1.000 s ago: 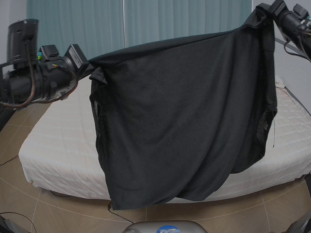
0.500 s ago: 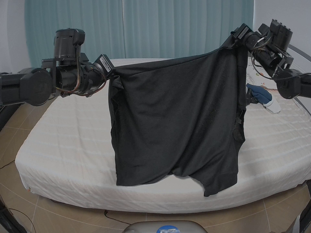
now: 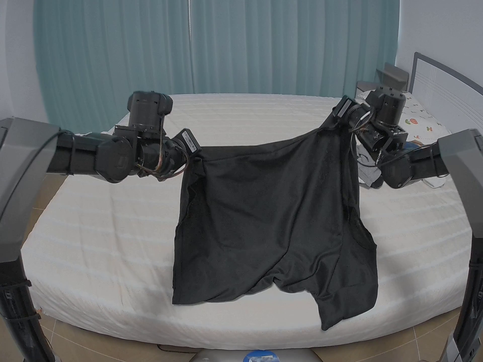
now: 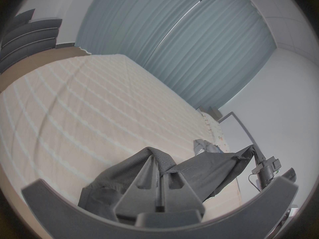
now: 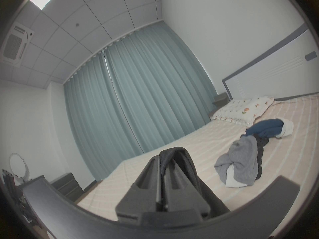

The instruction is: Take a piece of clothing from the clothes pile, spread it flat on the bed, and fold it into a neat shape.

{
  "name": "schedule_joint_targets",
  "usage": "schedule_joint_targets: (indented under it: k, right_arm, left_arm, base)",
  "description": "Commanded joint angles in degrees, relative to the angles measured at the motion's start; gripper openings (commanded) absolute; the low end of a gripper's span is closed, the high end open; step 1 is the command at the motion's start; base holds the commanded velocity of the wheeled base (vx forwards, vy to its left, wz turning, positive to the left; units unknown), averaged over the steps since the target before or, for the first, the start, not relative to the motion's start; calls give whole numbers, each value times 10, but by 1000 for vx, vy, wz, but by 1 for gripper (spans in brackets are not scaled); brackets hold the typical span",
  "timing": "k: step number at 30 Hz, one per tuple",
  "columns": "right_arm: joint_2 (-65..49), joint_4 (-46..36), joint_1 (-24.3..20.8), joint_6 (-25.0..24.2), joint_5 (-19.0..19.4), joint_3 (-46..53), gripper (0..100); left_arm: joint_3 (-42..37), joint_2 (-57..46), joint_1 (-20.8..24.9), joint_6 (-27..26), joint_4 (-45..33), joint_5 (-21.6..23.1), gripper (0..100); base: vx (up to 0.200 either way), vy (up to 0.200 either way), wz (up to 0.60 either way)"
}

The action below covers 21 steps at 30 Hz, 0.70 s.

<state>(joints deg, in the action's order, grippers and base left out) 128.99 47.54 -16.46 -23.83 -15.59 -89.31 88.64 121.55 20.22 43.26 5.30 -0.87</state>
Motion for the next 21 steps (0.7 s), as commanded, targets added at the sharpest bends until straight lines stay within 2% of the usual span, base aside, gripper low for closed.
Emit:
schedule_joint_targets:
  k: [1,7,8,12,13,15,18,21]
  right_arm:
    - [86,7,5,-2,0,-14,0]
    - [164,5,15,-10,-12,-61,0]
    - [178,1,19,-9,-15,-67,100]
    - [206,-9,23,-12,-8,-83,100]
    - [218,-11,27,-14,-4,-86,100]
    - [241,-13,34,-18,-3,-86,100]
    - [257,-13,54,-25,-4,-75,100]
    - [248,-17,80,-30,-1,-50,100]
  left_arm:
    - [23,79,-3,0,2,-1,0]
    - [83,145,-4,21,1,-3,0]
    - [101,159,-4,38,0,-3,0]
    - [154,199,-7,77,-12,-8,0]
    - [167,211,-12,80,-22,-14,100]
    - [185,228,-14,81,-48,-26,100]
    - [207,238,-20,89,-80,-65,100]
    - [203,231,-33,101,-108,-70,100]
  base:
    - [0,0,0]
    - [0,0,0]
    - [0,0,0]
    - [0,0,0]
    - [0,0,0]
    - [0,0,0]
    - [0,0,0]
    - [0,0,0]
